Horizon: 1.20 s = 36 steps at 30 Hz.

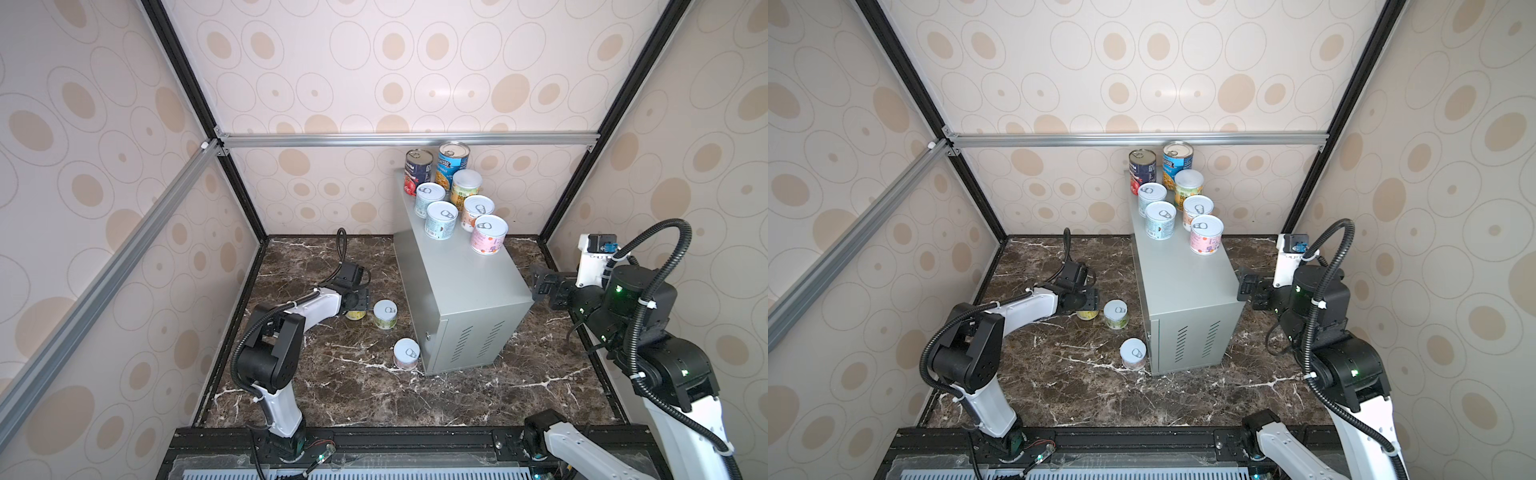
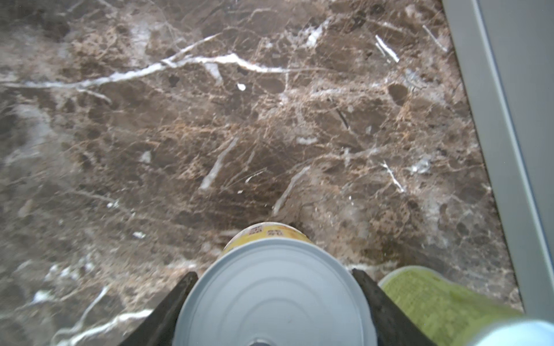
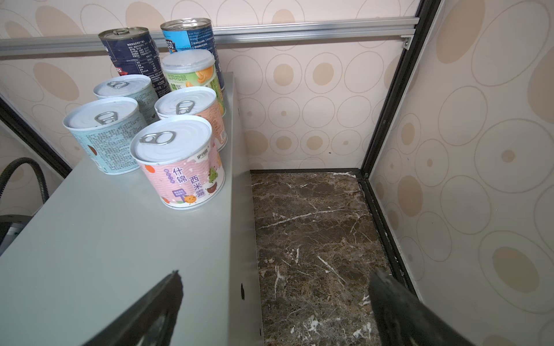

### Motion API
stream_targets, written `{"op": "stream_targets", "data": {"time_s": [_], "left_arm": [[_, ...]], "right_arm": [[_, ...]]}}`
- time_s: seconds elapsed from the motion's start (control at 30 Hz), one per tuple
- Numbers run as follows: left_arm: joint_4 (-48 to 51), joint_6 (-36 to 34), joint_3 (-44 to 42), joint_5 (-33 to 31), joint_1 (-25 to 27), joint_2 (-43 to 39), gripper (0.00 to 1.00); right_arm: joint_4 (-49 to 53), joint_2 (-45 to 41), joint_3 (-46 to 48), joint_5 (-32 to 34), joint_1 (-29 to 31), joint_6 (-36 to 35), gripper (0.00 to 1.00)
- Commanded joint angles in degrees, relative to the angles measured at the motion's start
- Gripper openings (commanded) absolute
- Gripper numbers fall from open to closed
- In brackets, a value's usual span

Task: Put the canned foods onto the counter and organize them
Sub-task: 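Lift the yellow-labelled can with the left gripper up over the cabinet top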

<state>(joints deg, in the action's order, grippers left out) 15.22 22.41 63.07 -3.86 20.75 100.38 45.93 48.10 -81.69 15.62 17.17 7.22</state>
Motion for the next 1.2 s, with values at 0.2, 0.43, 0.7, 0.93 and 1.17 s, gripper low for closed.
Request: {"op": "stream_targets", "data": {"time_s": [0.2, 0.43, 0.7, 0.93, 1.17], "left_arm": [[8.0, -8.13, 8.36, 0.24, 0.1, -11.48, 0.42], [16.08, -14.64, 17.88, 10.22, 0.17, -17.3, 0.39], [27.7, -19.3, 34.33, 27.97, 1.43, -18.61, 0.38], [32.72, -19.42, 47.06, 35.22, 6.66, -17.13, 0.37], [35.04, -18.9, 55.11, 34.4, 13.64, -13.1, 0.36]], "right_arm": [[0.71, -0.15, 1.35, 4.22, -0.34, 0.32, 1.0], [0.47, 0.25, 1.89, 4.43, -0.3, 0.28, 1.0], [-0.05, 0.74, 1.36, 4.01, -0.32, 0.3, 1.0], [0.03, 0.78, 0.5, 2.79, -0.35, 0.6, 1.0], [0.56, 0.64, -0.47, 1.57, -0.29, 0.35, 1.0]]}}
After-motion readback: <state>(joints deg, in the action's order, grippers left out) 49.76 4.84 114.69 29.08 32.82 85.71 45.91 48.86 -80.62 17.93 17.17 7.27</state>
